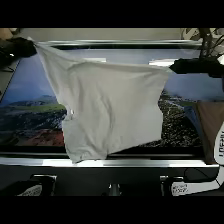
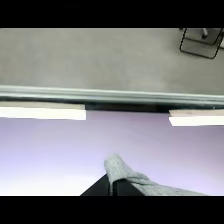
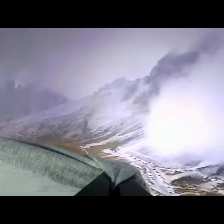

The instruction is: Fold the shirts.

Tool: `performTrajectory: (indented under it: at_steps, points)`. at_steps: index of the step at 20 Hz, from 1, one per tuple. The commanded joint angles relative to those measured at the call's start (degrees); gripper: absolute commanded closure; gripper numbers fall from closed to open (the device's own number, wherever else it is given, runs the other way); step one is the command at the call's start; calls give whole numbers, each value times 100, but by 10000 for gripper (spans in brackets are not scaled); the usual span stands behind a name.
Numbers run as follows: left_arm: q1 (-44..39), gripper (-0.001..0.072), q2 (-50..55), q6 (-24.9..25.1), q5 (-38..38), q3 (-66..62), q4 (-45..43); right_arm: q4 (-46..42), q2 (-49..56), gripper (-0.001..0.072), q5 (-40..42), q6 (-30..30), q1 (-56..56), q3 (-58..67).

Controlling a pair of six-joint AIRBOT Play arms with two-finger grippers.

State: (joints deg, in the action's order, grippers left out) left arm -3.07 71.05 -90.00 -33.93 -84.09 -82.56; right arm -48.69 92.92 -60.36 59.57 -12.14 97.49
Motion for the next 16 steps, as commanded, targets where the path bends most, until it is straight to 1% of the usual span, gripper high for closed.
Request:
performTrajectory:
  at_steps: [1,4,5,6,7,8,9,10,11,12,13,14,15,16]
  points:
    - [-72,681,844,0,-343,57,278,575,706,692,203,39,79,-2]
    - [-247,680,1270,0,-1130,59,487,-52,835,691,76,39,374,-2]
    - [-323,665,1362,4,-1338,57,501,-260,831,670,96,39,474,0]
    - [-361,487,1410,63,-1532,57,435,-326,802,503,42,37,522,0]
    - [-350,187,1401,341,-1858,22,326,-295,754,261,-120,39,520,2]
    - [-275,54,1390,466,-2389,-94,61,-321,673,94,-417,-2,470,11]
    - [-144,56,1390,452,-3141,-267,-212,-426,562,67,-839,-184,376,11]
    - [42,57,1375,391,-4037,-374,-229,-776,463,67,-1322,-271,264,11]
    - [225,61,1342,214,-4870,-348,-127,-1268,402,78,-1829,-225,151,9]
    - [415,98,1261,210,-5512,-155,118,-1825,400,110,-2288,-219,61,7]
    - [562,98,1095,227,-5709,212,439,-2286,398,148,-2640,-223,4,-70]
    - [675,98,837,278,-5652,778,780,-2592,398,176,-2918,-238,-28,-234]
    - [734,98,555,284,-5460,1412,1034,-2677,398,177,-3095,-304,-26,-459]
    - [739,98,238,308,-5171,2162,1241,-2551,396,177,-3191,-413,-20,-761]
